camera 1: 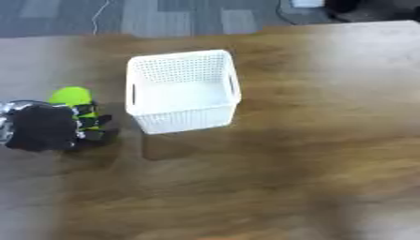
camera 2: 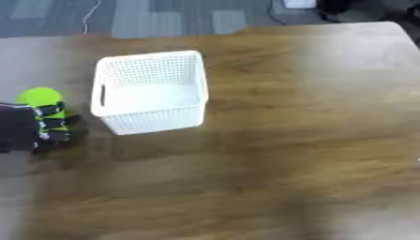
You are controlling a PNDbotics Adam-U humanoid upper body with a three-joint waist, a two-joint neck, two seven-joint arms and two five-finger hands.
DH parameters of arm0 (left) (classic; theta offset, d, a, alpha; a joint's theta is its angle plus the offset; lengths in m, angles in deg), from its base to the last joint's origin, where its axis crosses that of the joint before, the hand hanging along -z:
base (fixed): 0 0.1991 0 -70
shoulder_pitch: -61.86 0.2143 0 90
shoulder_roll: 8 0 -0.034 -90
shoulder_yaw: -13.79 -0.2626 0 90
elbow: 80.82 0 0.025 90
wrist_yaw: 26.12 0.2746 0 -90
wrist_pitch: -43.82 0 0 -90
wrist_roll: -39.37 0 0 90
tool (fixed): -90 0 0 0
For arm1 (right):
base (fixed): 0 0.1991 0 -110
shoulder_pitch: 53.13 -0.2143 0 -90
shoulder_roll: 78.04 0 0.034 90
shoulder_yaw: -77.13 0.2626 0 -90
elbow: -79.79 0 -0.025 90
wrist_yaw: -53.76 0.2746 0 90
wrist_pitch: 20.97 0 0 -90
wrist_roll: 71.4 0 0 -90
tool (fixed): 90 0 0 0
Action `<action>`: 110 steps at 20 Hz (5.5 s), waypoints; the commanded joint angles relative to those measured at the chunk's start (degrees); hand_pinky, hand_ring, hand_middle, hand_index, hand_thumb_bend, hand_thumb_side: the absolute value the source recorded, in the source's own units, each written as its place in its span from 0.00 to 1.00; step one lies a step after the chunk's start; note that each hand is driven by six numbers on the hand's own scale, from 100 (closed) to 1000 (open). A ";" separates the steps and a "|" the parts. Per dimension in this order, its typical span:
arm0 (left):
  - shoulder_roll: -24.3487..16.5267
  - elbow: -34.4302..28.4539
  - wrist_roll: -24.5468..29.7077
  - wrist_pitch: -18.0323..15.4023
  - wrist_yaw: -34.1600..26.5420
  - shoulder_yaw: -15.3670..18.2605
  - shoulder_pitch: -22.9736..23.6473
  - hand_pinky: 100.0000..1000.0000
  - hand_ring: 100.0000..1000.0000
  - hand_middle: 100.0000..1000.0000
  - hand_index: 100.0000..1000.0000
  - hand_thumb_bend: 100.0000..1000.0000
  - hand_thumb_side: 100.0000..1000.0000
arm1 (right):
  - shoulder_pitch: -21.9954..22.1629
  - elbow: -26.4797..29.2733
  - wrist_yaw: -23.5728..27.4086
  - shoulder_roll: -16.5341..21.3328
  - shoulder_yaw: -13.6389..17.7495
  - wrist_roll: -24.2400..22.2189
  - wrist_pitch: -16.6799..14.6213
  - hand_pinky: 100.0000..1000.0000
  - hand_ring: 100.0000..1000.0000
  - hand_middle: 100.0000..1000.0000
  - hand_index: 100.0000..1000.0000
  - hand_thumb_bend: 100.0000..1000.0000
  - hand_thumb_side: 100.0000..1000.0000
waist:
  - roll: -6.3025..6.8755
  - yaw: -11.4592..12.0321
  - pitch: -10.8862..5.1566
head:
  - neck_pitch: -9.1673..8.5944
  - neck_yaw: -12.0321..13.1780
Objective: Pick up objects on the table and place them in the box.
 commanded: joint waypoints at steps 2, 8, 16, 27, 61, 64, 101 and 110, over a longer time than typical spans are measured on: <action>-1.51 0.60 -10.23 -9.81 -2.72 1.68 -0.36 0.73 0.83 0.95 1.00 0.85 0.45 | -0.62 0.75 0.06 0.38 0.17 0.09 -0.17 0.27 0.41 0.44 0.53 0.20 1.00 | 0.00 0.31 -0.78 | -0.06 0.14; -1.98 3.17 -10.23 -11.21 -7.99 2.74 0.23 0.29 0.62 0.85 1.00 0.65 0.30 | -0.40 0.75 -0.10 0.60 0.29 0.25 -0.11 0.27 0.41 0.44 0.53 0.20 1.00 | 0.10 0.73 -1.07 | -0.06 -0.04; -2.00 5.79 -7.66 -14.13 -20.08 3.61 2.41 0.00 0.09 0.29 0.55 0.00 0.37 | -0.24 0.75 -0.20 0.73 0.43 0.43 -0.07 0.27 0.41 0.44 0.53 0.20 1.00 | 0.08 1.07 -1.16 | -0.06 -0.09; -1.46 6.37 10.48 -13.46 -47.80 4.11 5.08 0.00 0.00 0.00 0.09 0.09 0.19 | 0.21 0.75 -0.59 0.87 0.56 0.56 0.07 0.27 0.41 0.44 0.53 0.20 1.00 | -0.09 1.47 -1.28 | -0.06 -0.13; -5.89 -1.11 67.45 12.36 -95.38 6.13 -2.08 0.00 0.00 0.00 0.09 0.13 0.19 | -1.76 0.75 0.77 1.23 0.32 0.41 -0.14 0.29 0.41 0.44 0.53 0.22 1.00 | 2.86 -0.04 -3.75 | -0.59 1.86; -5.52 -0.53 69.23 12.01 -95.52 6.37 -3.59 0.00 0.00 0.00 0.09 0.14 0.18 | -2.46 0.75 1.41 1.02 0.06 0.00 -0.14 0.29 0.41 0.44 0.53 0.22 1.00 | 3.64 -0.45 -3.88 | -1.18 2.86; -2.67 2.31 57.51 5.59 -85.91 8.78 -16.62 0.00 0.00 0.00 0.09 0.22 0.14 | -17.52 0.75 9.56 -3.41 -7.43 -20.82 2.41 0.27 0.40 0.44 0.53 0.20 1.00 | 13.67 -6.86 6.65 | -14.29 12.07; -3.02 -2.30 54.35 3.91 -88.27 7.43 -19.31 0.00 0.00 0.00 0.09 0.18 0.15 | -18.29 0.75 10.94 -3.44 -6.98 -21.27 2.08 0.28 0.41 0.44 0.53 0.20 1.00 | 13.67 -6.77 4.65 | -14.43 11.71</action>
